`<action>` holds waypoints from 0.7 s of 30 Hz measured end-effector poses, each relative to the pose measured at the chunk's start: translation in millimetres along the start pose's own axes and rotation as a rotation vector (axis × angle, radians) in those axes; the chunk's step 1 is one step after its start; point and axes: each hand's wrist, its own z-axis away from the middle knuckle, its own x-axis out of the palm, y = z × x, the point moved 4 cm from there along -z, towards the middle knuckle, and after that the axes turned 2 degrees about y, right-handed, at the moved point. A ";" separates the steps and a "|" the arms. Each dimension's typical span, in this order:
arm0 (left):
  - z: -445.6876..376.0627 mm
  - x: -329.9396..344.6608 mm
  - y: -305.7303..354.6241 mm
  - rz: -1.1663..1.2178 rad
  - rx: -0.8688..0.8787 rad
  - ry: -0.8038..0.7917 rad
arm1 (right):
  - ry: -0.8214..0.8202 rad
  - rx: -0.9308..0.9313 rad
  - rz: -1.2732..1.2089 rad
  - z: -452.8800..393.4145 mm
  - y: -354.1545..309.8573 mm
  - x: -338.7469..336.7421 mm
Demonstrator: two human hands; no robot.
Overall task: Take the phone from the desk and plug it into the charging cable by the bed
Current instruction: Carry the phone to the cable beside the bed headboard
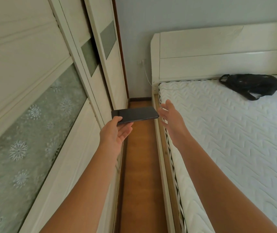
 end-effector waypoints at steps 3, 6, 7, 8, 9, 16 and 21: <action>-27.8 11.4 8.2 0.001 0.004 0.006 | -0.025 0.013 -0.003 -31.9 -4.3 3.4; -55.7 24.6 15.9 0.006 -0.001 0.023 | -0.029 0.021 -0.009 -62.6 -9.2 5.2; -65.8 29.2 18.0 0.005 -0.002 0.026 | -0.029 0.020 -0.012 -73.1 -10.5 6.2; -75.8 33.7 20.1 0.006 -0.005 0.024 | -0.031 0.022 -0.013 -83.6 -11.7 8.0; -86.2 38.7 22.2 0.009 -0.009 0.017 | -0.032 0.024 -0.012 -94.3 -12.3 10.4; -178.3 64.9 32.3 0.031 -0.053 0.000 | -0.004 0.034 0.032 -182.2 -10.4 41.3; -255.4 93.7 51.1 0.064 -0.098 -0.016 | 0.047 -0.002 0.083 -252.8 -20.2 65.8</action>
